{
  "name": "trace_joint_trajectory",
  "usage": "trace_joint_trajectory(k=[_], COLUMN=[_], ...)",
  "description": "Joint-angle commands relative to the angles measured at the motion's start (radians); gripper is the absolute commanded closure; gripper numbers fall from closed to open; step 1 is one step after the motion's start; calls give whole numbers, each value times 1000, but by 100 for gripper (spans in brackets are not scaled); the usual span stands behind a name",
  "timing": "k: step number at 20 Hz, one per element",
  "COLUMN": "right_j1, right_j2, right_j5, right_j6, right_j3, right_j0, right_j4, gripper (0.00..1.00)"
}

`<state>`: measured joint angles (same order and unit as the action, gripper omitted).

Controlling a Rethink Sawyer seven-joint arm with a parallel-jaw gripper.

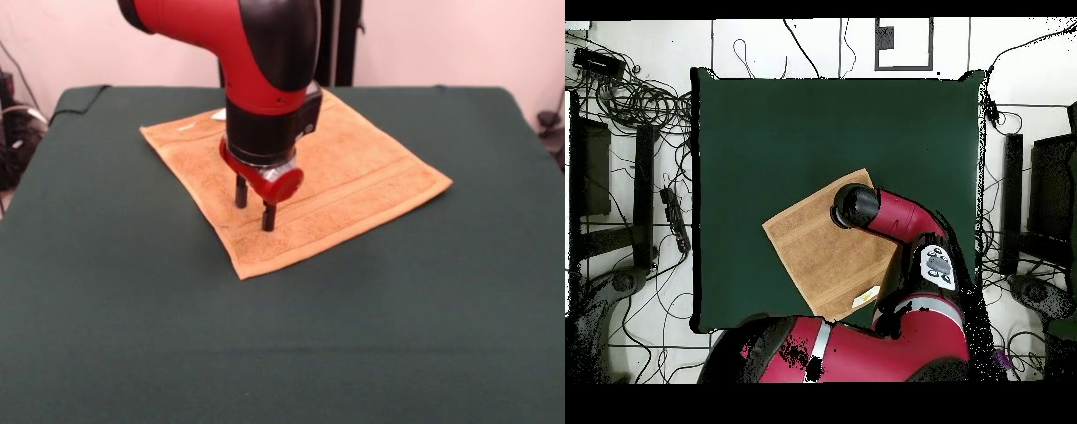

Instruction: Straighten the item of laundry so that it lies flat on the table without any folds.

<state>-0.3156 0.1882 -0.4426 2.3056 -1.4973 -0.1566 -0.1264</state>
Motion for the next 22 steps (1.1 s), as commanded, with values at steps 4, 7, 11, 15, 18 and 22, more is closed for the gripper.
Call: trace_joint_trajectory(k=[4, 7, 11, 15, 18, 22], right_j1=[130, 116, 62, -45, -160, -243], right_j2=[-88, -84, -76, -62, -48, -41], right_j5=[135, 121, 64, -33, -155, -274], right_j6=[181, 177, 169, 148, 121, 109], right_j3=[110, 98, 68, 12, -34, -52], right_j0=[7, 10, 14, 22, 29, 34], right_j4=[-79, -77, -72, -58, -50, -46], gripper=[0, 0, 0, 0, 0, 0])
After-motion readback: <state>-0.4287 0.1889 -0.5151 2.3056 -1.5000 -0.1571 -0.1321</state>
